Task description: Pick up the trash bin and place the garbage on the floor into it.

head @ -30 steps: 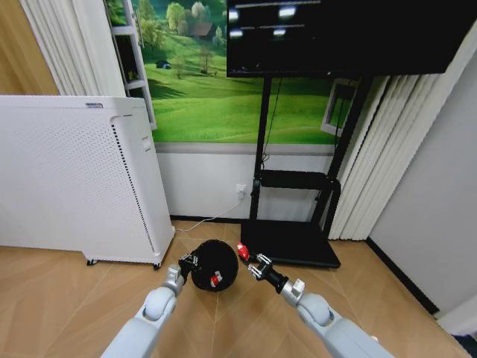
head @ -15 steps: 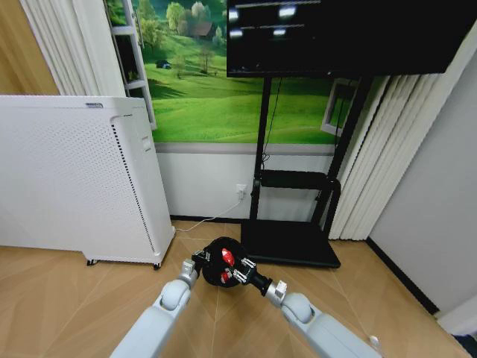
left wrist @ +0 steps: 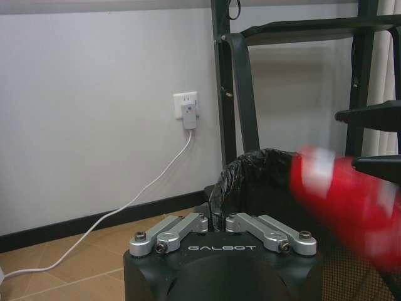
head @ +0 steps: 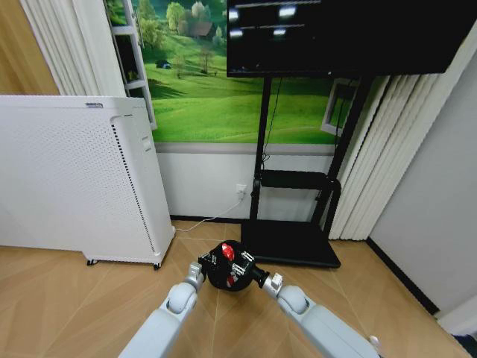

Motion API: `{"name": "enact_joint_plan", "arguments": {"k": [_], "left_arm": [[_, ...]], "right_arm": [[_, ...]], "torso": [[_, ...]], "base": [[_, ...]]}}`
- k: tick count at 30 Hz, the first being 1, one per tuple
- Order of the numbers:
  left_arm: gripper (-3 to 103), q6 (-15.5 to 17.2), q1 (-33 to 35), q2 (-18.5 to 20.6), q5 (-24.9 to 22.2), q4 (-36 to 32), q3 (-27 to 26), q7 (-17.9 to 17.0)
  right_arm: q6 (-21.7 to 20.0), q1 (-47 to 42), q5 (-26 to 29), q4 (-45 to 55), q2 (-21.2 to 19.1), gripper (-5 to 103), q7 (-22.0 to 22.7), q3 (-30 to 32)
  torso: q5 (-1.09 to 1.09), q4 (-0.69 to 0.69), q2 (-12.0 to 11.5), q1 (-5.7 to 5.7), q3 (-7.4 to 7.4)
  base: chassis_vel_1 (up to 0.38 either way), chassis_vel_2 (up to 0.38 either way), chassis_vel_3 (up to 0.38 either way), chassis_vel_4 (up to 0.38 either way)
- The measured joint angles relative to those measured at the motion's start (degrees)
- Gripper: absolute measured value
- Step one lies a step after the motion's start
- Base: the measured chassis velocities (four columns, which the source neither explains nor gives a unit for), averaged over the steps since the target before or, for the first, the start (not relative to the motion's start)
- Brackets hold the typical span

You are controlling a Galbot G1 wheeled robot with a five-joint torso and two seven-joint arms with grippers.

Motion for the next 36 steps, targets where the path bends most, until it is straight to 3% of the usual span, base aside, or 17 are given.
{"name": "enact_joint_plan", "arguments": {"k": [1, 2, 3, 5, 11, 20, 23, 29, 36], "left_arm": [[7, 0.0, 0.0, 0.0, 0.0, 0.0, 0.0, 0.0], [7, 0.0, 0.03, 0.01, 0.03, -0.06, -0.05, 0.0], [7, 0.0, 0.03, 0.01, 0.03, -0.06, -0.05, 0.0], [7, 0.0, 0.05, 0.05, 0.05, -0.18, -0.14, 0.02], [7, 0.05, 0.28, 0.19, 0.05, -0.76, -0.52, 0.03], [7, 0.26, 2.83, 2.17, -0.41, -3.33, -3.95, -0.02], [7, 0.42, 6.92, 3.94, -1.04, -6.81, -9.01, -0.01], [7, 0.55, 10.26, 5.11, -1.29, -10.04, -13.82, 0.01], [7, 1.02, 14.76, 7.2, -2.76, -15.98, -19.1, -0.2]], "right_arm": [[0.0, 0.0, 0.0, 0.0, 0.0, 60, 0.0, 0.0], [-0.17, -0.01, 0.08, 0.21, -0.26, 71, -0.08, 0.12], [-0.17, -0.01, 0.08, 0.21, -0.26, 71, -0.08, 0.12], [-0.3, -0.02, 0.17, 0.49, -0.55, 82, -0.15, 0.27], [-0.39, -0.59, 0.18, 0.77, -0.85, 99, 0.37, 1.4], [-3.39, -2.63, 0.39, 0.94, -0.25, 100, 3.24, 7.84], [-5.66, -4.58, 0.41, -0.22, 0.45, 100, 5.51, 14.06], [-7.36, -6.5, 0.02, -1.96, -0.07, 100, 7.72, 17.9], [-13.38, -10.08, -1.03, -6.08, -0.83, 100, 17.8, 24.62]], "torso": [[0.0, 0.0, 0.0, 0.0, 0.0], [0.0, 0.0, 0.0, 0.0, 0.0], [0.0, 0.0, 0.0, 0.0, 0.0], [0.0, 0.0, 0.0, 0.0, 0.0], [0.0, 0.0, 0.0, 0.0, 0.0], [0.0, 0.0, 0.0, 0.0, 0.0], [0.0, 0.02, 0.0, 0.0, 0.0], [0.0, 0.01, 0.0, 0.0, 0.0], [0.0, -0.01, 0.0, 0.0, 0.0]], "base": [[0.0, 0.0, 0.0, 0.0], [0.0, 0.0, 0.0, 0.0], [0.0, 0.0, 0.0, 0.0], [0.0, 0.0, 0.0, 0.0], [0.0, 0.0, 0.0, 0.0], [0.0, 0.0, 0.0, 0.0], [0.0, 0.0, 0.0, 0.0], [0.0, 0.0, 0.0, 0.0], [0.0, 0.0, 0.0, 0.0]]}}
